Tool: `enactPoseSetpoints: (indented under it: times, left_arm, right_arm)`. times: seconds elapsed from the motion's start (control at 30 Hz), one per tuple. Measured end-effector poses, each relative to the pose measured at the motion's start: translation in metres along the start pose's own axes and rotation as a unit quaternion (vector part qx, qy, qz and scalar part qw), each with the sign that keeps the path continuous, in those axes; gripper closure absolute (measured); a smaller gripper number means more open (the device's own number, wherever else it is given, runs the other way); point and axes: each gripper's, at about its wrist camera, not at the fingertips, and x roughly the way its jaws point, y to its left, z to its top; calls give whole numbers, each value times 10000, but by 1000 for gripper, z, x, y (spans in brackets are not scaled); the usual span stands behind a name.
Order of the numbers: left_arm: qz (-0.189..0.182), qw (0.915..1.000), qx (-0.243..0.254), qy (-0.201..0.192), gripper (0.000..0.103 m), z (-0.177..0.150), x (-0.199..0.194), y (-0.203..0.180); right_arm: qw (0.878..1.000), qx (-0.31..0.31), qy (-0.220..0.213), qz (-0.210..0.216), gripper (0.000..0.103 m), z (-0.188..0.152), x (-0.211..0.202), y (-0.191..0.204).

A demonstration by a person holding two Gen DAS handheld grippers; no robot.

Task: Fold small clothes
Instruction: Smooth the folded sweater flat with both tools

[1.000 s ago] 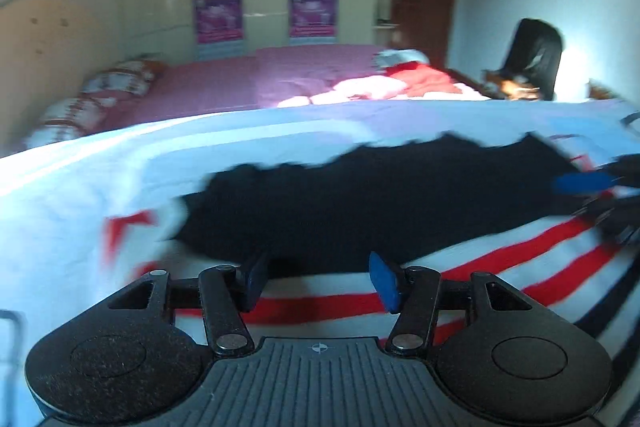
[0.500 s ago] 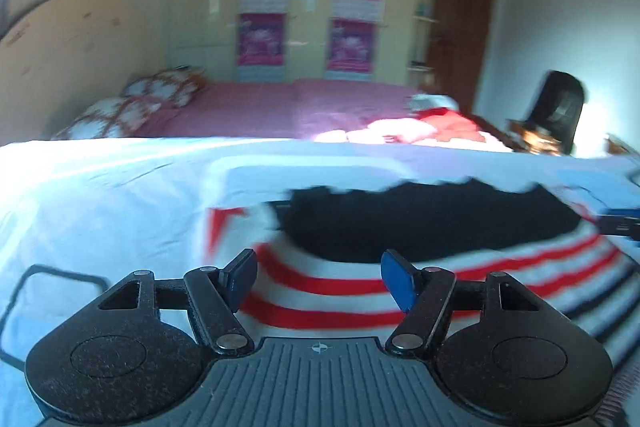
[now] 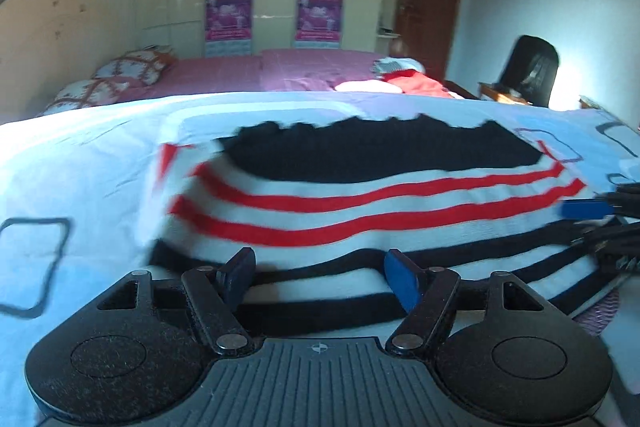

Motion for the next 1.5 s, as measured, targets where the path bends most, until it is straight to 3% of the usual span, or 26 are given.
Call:
enactPoseSetpoints:
  times: [0.13,0.2,0.27,0.37,0.5,0.63,0.7,0.73,0.8,0.93,1.1,1.2,1.5]
  left_arm:
    - [110,9997,-236,-30,30,-12,-13,39]
    - [378,9988,-268,132,29,-13,-12,43]
    - [343,9980,-539,43,30,-12,-19,42]
    - [297,9990,-192,-281,30,-9,-36,13]
    - [186,9977,198,-616,30,-6,-46,-31]
    - [245,9975,376,-553,30,-13,-39,-53]
    - [297,9981,469,-264,30,-22,-29,-53]
    - [294,9988,383,-41,30,-28,-22,-47]
    - [95,9998,109,-134,30,-40,-23,-31]
    - [231,9995,135,-145,30,-45,-32,-18]
    - [303,9994,-95,-107,30,-50,-36,3]
    - [353,9994,22,-45,30,-48,-34,1]
    - [463,9989,40,34,30,-45,-32,-4]
  right_arm:
    - [9971,562,198,-482,60,-25,-12,-57]
    - [9968,645,198,-433,61,-30,-17,-65]
    - [9970,609,46,-485,62,-23,-27,-54]
    - [9962,777,-391,-20,63,-10,-44,-25]
    - [9969,533,-389,428,64,1,-35,34]
    - [9973,430,-233,554,63,1,-20,68]
    - [9984,338,-124,436,63,-3,-15,73]
    - [9988,322,-55,365,63,-6,-13,71]
    - [9995,266,23,171,63,-14,-13,64]
    - [9995,252,33,-174,63,-33,-26,32]
    - [9951,781,132,-596,63,-60,-45,-26]
    - [9928,1097,95,-477,63,-73,-51,-47]
    - [9906,1248,-5,-552,60,-73,-44,-43]
